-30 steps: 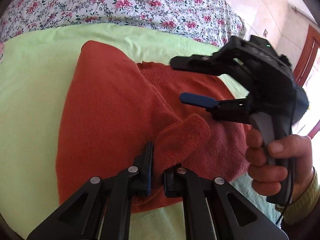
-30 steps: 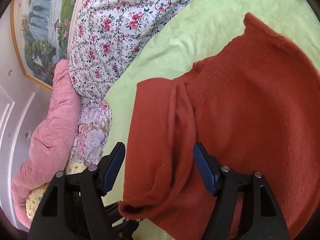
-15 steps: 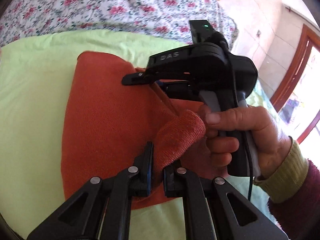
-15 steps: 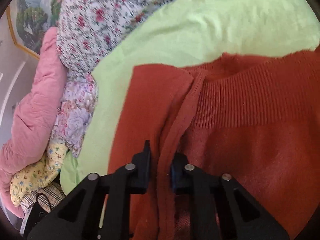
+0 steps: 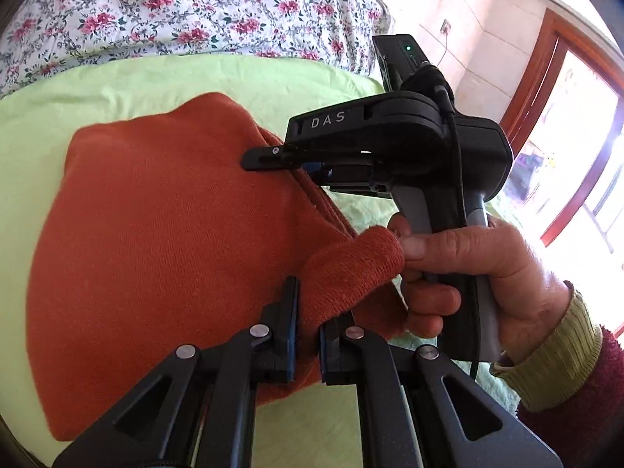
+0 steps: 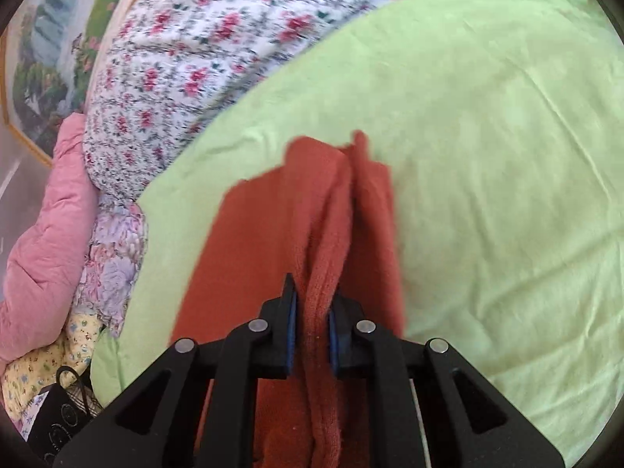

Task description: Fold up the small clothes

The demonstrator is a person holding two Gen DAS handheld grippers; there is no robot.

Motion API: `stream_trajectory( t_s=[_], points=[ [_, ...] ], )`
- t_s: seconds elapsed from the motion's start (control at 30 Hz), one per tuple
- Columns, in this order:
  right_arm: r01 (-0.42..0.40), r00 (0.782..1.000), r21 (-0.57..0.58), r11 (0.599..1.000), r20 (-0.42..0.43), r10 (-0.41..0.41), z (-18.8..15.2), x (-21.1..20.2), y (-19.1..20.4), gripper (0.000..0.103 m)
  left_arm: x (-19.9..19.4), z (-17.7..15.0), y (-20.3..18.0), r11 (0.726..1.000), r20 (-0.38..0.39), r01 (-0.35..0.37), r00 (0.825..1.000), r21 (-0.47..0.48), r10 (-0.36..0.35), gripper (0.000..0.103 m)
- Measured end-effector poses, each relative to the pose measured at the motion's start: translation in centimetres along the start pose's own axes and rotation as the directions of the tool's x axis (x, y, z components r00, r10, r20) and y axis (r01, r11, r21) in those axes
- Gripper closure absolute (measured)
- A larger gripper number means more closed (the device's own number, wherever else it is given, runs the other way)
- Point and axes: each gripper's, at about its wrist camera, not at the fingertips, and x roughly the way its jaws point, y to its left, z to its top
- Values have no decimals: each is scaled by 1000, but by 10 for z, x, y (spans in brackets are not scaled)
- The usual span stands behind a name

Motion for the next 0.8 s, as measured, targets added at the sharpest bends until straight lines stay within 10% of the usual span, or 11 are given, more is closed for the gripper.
stream_trajectory(
  t_s=[0.27, 0.53, 0.6, 0.67, 0.8],
  points=[
    [-37, 993, -89, 995, 111, 47, 4, -34, 7, 93, -11, 4, 2, 998, 44, 52, 998, -19, -51, 96],
    [-112, 991, 77, 991, 88, 105, -8, -28, -33, 91, 3, -2, 7, 997, 7, 53, 999, -53, -53, 97],
    [-137, 987, 113, 984, 101, 125, -8, -30, -32, 74, 3, -1, 11, 995, 3, 69, 998, -73, -69, 97],
    [-157, 983, 103, 982, 114, 145, -8, -32, -25, 34, 6, 2, 14, 993, 3, 77, 997, -84, -77, 97],
    [-82, 995, 22, 996, 65, 81, -7, -20, -2, 42, 5, 2, 11, 995, 3, 67, 998, -76, -67, 97]
  ],
)
